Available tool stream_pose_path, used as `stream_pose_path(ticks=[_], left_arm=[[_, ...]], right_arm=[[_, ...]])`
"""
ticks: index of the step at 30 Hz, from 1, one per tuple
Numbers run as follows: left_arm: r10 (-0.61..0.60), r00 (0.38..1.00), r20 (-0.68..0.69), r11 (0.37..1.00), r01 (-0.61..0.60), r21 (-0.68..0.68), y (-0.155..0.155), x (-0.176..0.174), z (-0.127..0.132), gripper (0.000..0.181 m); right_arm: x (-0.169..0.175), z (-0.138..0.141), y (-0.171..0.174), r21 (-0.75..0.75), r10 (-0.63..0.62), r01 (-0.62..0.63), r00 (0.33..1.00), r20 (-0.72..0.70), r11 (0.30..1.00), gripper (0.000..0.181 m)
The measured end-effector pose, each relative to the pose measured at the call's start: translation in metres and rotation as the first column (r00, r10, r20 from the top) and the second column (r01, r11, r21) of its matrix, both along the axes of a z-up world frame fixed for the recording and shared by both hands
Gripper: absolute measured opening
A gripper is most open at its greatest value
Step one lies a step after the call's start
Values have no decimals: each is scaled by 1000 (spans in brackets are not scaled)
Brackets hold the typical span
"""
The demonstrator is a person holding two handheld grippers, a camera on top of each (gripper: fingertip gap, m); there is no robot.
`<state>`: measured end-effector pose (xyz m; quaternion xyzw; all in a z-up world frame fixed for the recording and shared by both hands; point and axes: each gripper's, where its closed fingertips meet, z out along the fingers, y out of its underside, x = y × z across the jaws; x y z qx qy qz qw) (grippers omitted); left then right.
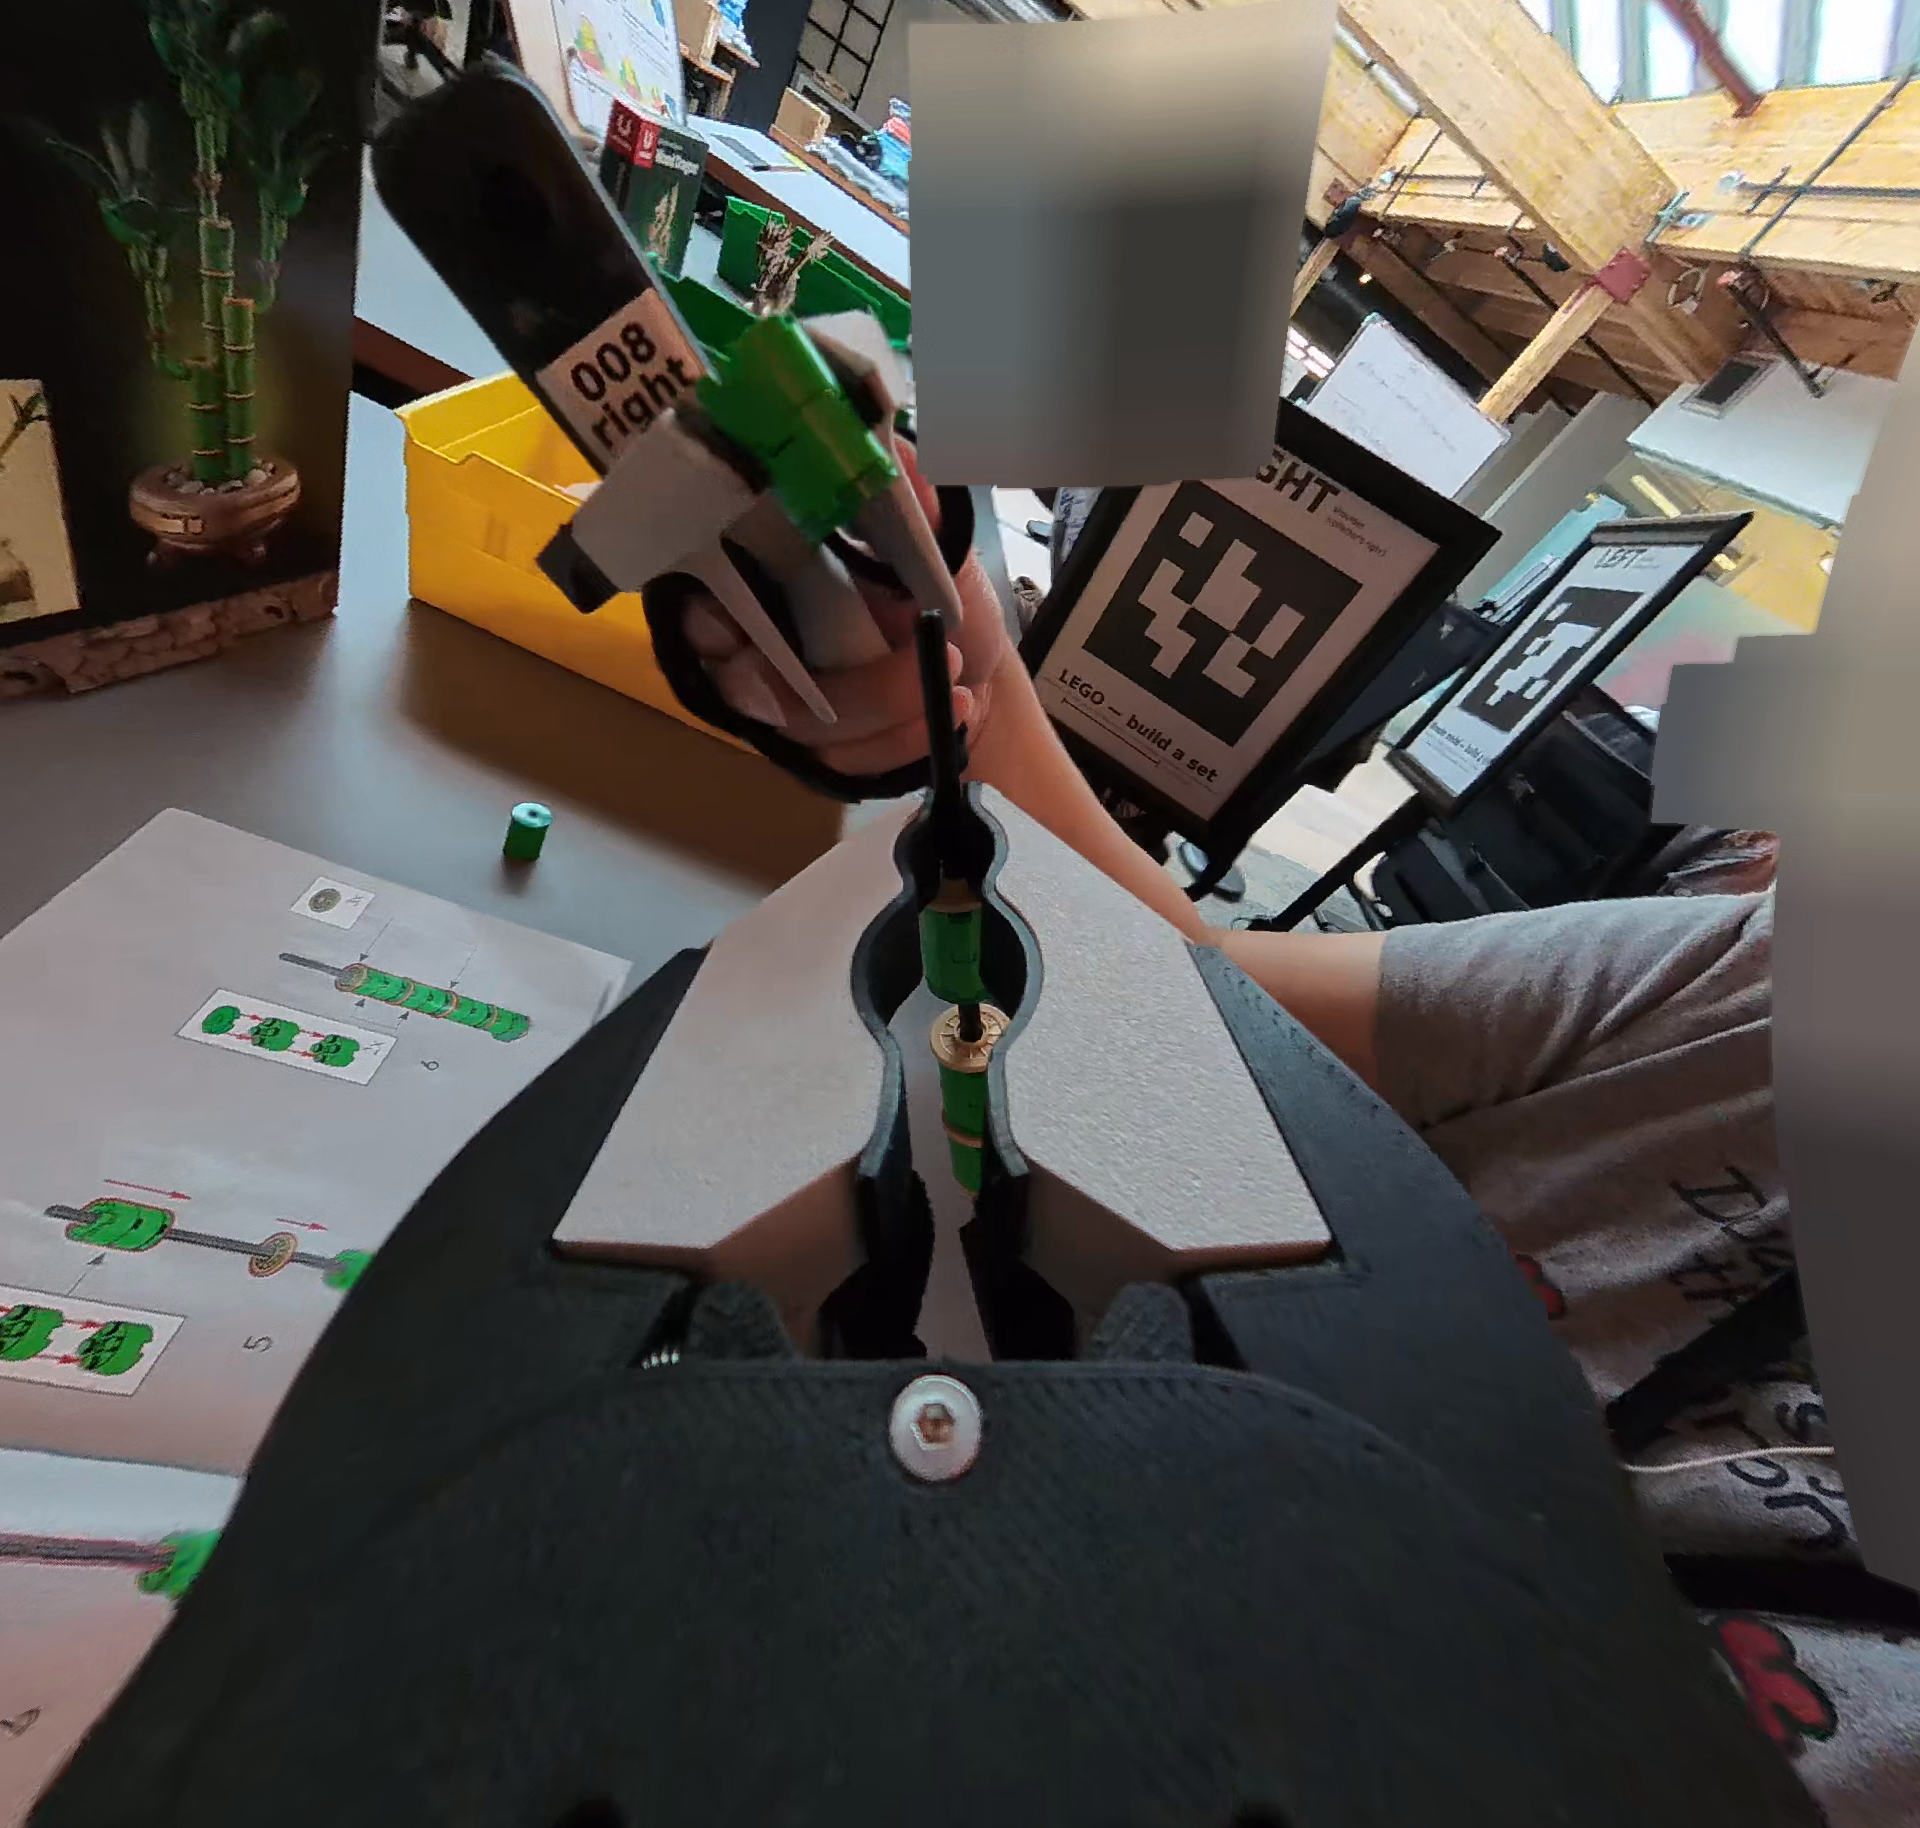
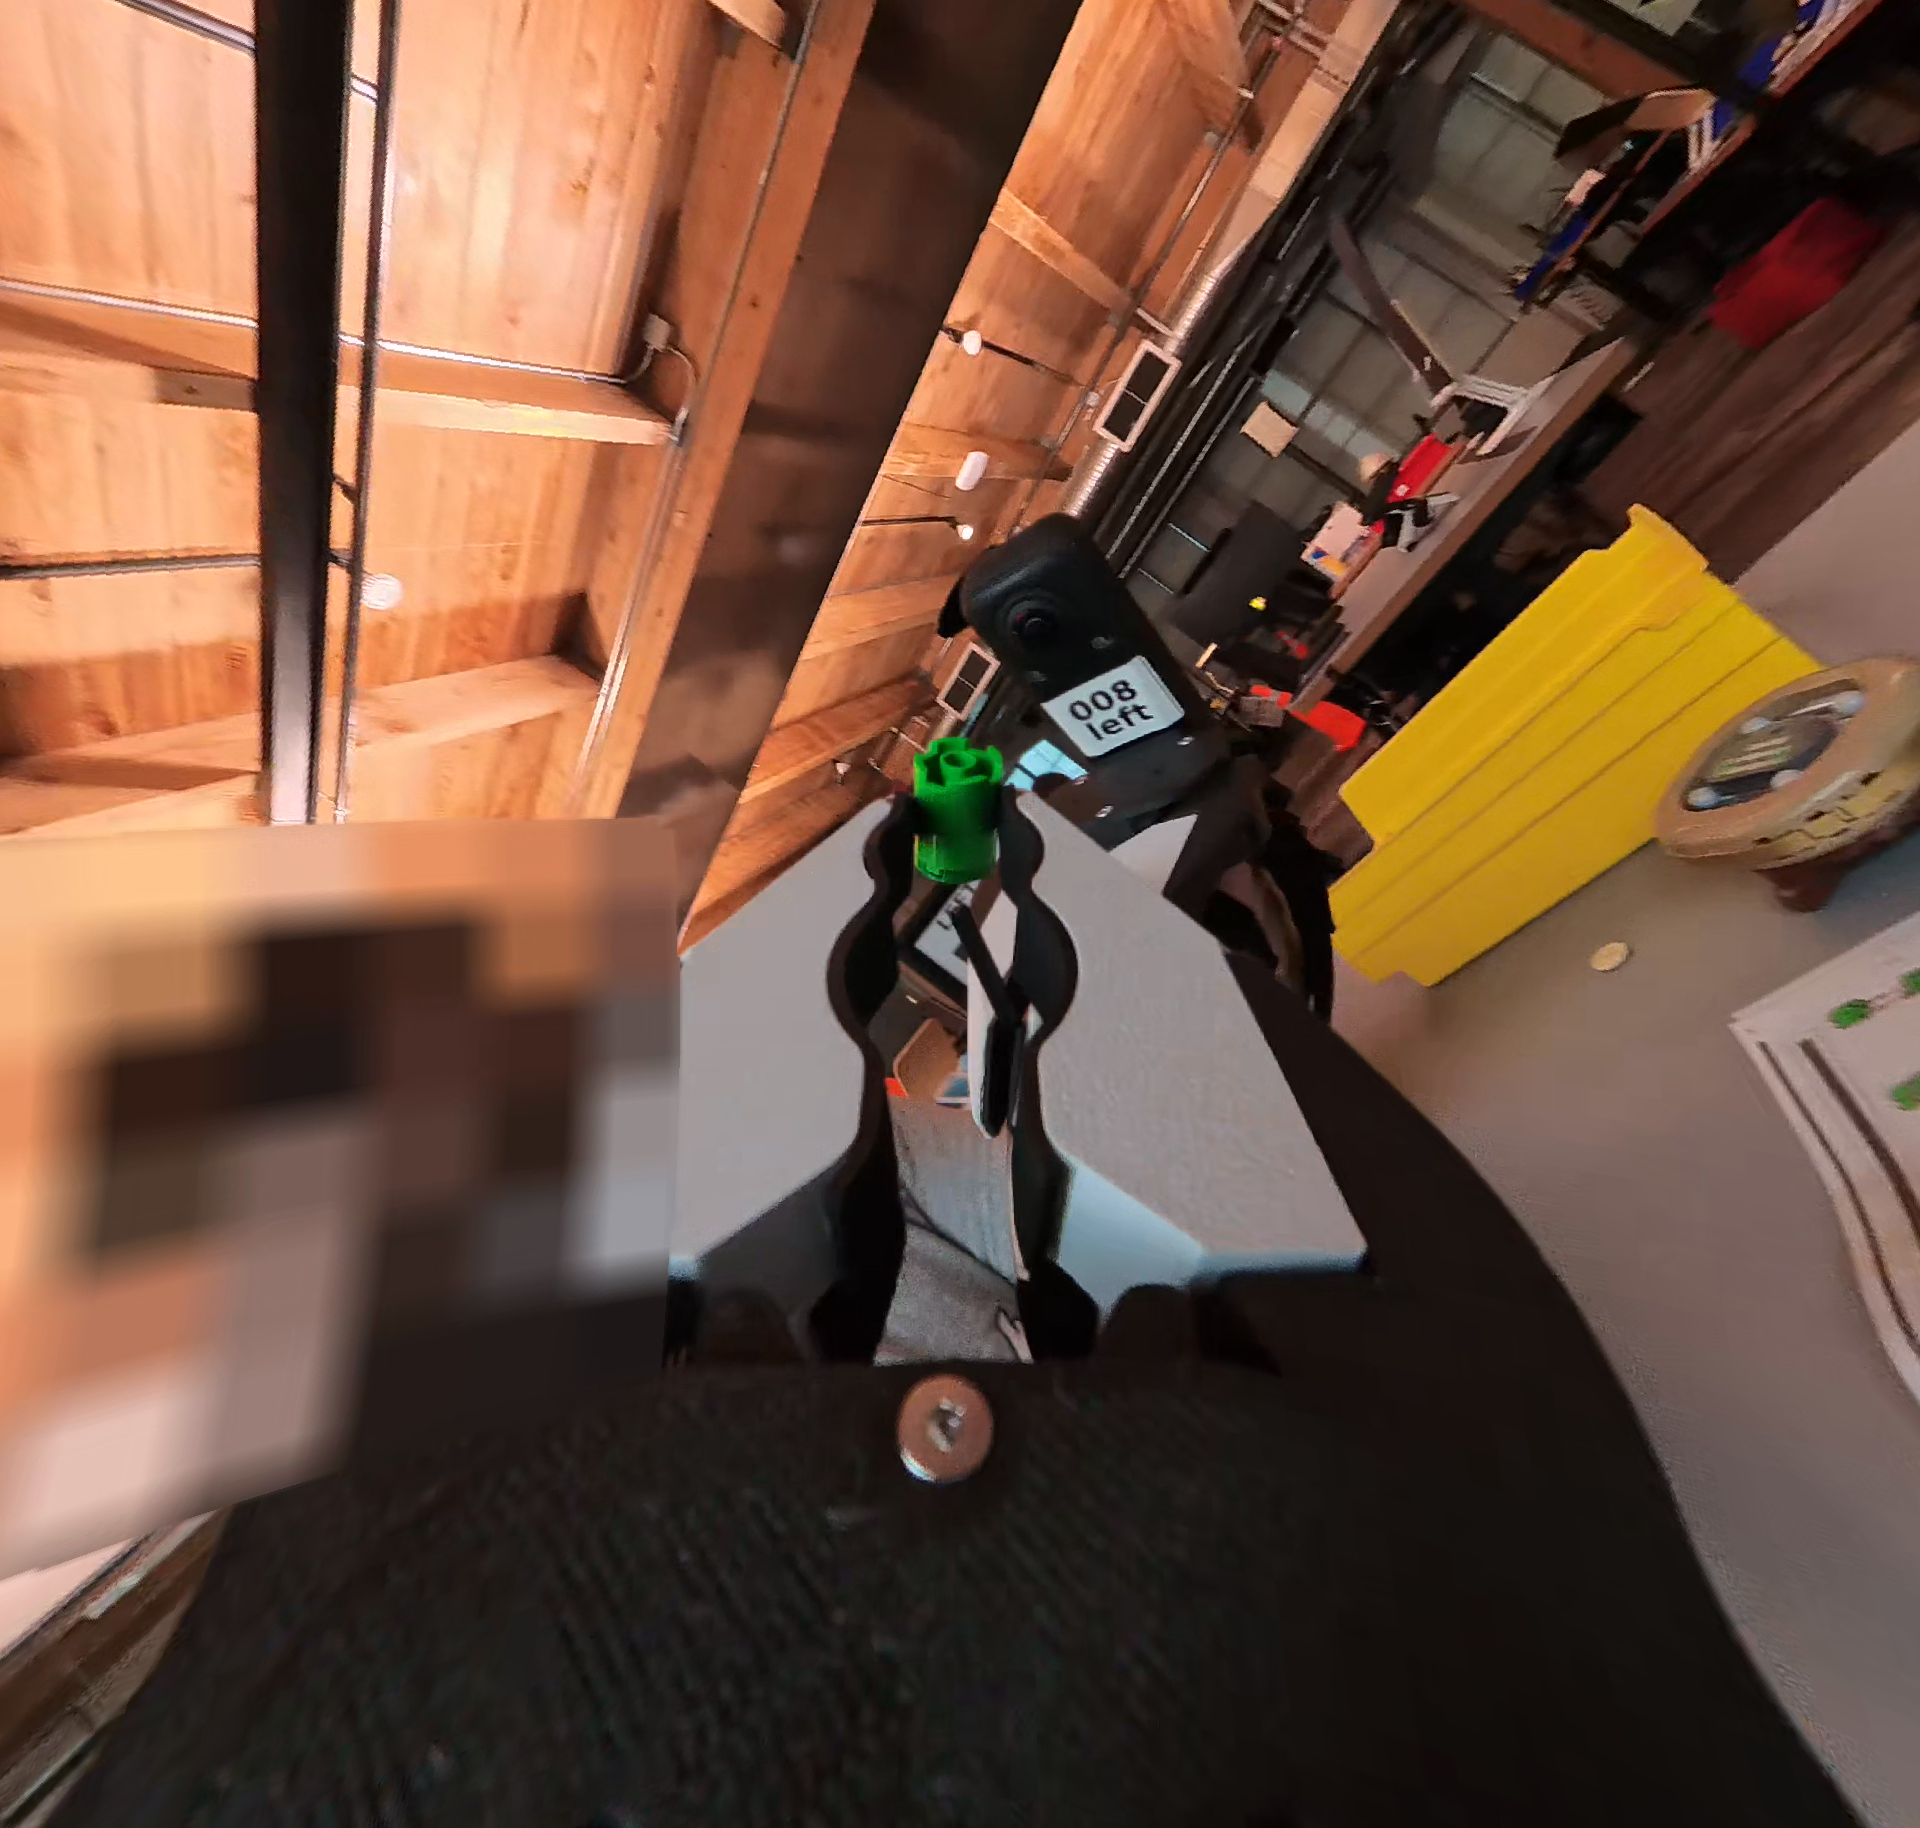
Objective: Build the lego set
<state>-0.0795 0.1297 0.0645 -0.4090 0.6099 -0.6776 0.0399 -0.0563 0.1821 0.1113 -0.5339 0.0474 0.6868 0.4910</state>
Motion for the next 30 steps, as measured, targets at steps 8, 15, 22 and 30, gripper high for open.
stream_pose_path(ticks=[8,15,22,30], left_arm=[[-71,997,-3,989,70,-130,-3,-7,13,0],[-42,999,3,989,42,-142,4,-8,18,0],[-52,998,29,992,55,-115,-2,-16,27,0],[-48,998,36,992,52,-112,-2,-19,32,0]], right_arm=[[2,5,4,-36,66,-73,983,-173,997,14],[-4,16,7,-46,130,-154,933,-334,987,14],[10,32,6,15,166,-192,808,-565,981,14],[7,39,6,19,152,-177,784,-601,984,14]])
